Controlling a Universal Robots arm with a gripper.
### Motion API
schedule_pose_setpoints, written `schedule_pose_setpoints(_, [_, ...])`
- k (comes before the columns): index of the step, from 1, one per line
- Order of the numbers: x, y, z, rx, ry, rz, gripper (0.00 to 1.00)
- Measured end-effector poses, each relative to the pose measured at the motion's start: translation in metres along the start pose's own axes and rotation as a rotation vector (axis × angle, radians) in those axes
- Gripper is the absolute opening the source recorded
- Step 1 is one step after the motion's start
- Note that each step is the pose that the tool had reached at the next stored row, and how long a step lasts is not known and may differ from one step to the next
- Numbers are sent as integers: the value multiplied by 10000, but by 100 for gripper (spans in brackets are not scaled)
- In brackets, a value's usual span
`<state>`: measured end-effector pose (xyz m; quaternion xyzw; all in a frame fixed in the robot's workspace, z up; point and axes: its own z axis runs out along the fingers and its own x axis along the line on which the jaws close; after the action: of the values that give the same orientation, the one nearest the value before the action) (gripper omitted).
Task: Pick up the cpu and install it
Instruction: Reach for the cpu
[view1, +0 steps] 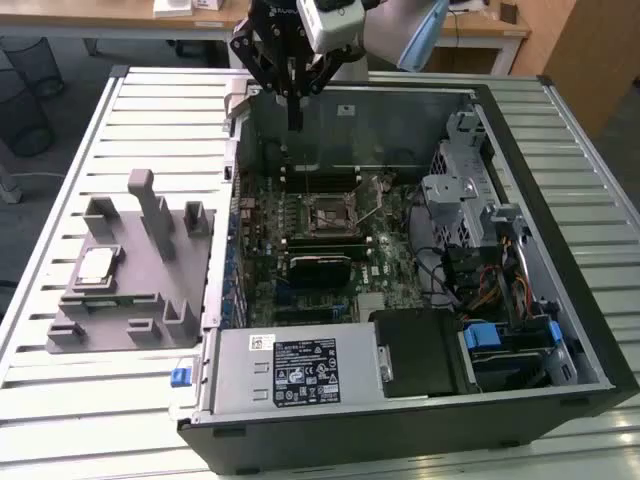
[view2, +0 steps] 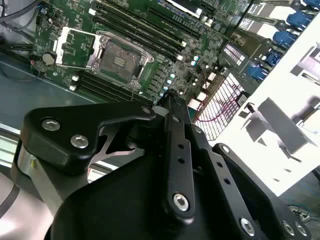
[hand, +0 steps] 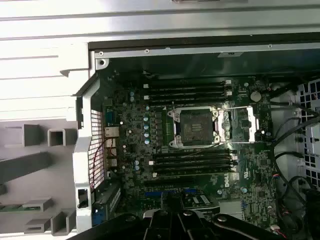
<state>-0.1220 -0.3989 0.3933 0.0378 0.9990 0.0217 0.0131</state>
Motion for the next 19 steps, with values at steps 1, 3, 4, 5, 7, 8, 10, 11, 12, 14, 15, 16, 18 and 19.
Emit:
schedule_pose_setpoints(1, [0,0,0,0,0,0,11])
schedule_pose_setpoints(3, [3,0,0,0,0,0,11])
schedule_pose_setpoints(4, [10,-1,-1,1,0,1,11])
schedule_pose_setpoints(5, [19,-1,0,0,0,1,11])
schedule_pose_setpoints(7, [38,-3,-1,1,0,0,11])
schedule_pose_setpoints(8, [51,-4,-2,1,0,0,11])
schedule_pose_setpoints(10, [91,-7,-3,1,0,-1,11])
schedule_pose_setpoints(11, [114,-9,-3,1,0,0,11])
schedule_pose_setpoints(12, [141,-11,-4,0,0,1,11])
schedule_pose_setpoints(14, [195,-15,-6,1,0,0,11])
schedule_pose_setpoints(15, [218,-16,-7,1,0,0,11])
schedule_pose_setpoints(16, [238,-18,-6,0,0,-1,11])
schedule_pose_setpoints(18, [274,-21,-6,0,0,1,11])
schedule_pose_setpoints(19, [293,-22,-6,1,0,1,11])
